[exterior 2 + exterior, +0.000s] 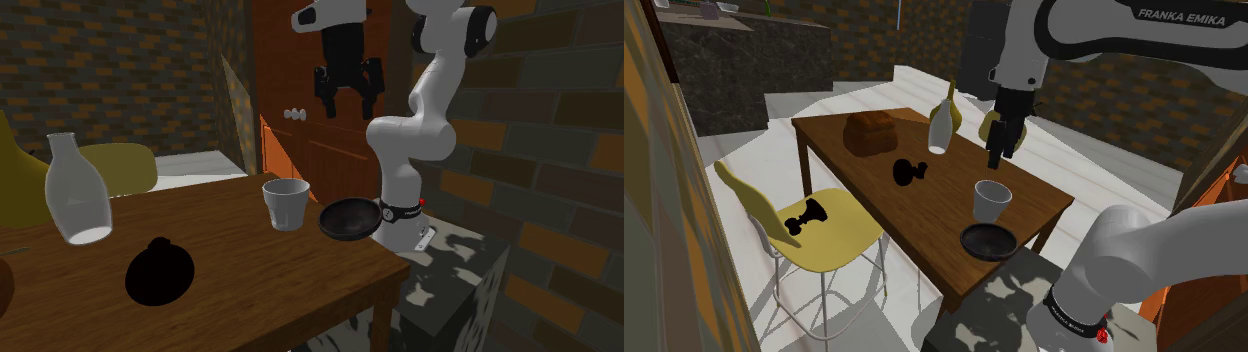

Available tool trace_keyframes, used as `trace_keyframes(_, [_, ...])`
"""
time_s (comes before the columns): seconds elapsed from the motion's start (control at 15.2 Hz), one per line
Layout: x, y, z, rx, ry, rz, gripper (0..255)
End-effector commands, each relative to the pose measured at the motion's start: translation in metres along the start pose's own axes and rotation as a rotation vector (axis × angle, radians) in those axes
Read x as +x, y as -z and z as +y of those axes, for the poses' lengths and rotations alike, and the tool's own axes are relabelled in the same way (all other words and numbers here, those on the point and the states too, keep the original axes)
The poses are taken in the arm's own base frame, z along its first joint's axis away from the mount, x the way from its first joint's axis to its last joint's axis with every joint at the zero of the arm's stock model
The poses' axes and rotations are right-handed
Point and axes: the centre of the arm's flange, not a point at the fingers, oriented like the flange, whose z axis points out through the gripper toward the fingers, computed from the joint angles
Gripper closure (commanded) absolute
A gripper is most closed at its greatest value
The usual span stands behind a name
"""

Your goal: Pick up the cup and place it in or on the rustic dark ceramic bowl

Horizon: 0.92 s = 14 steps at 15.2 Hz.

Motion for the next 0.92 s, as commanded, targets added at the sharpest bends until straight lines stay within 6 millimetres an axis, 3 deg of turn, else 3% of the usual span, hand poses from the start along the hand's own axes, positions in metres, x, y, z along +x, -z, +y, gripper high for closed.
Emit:
trace_keyframes(0.0, [0.0, 0.0, 0.0, 0.0, 0.0, 0.0, 0])
trace_keyframes(0.86, [0.036, -0.137, 0.071, -0.167, -0.081, 0.055, 0])
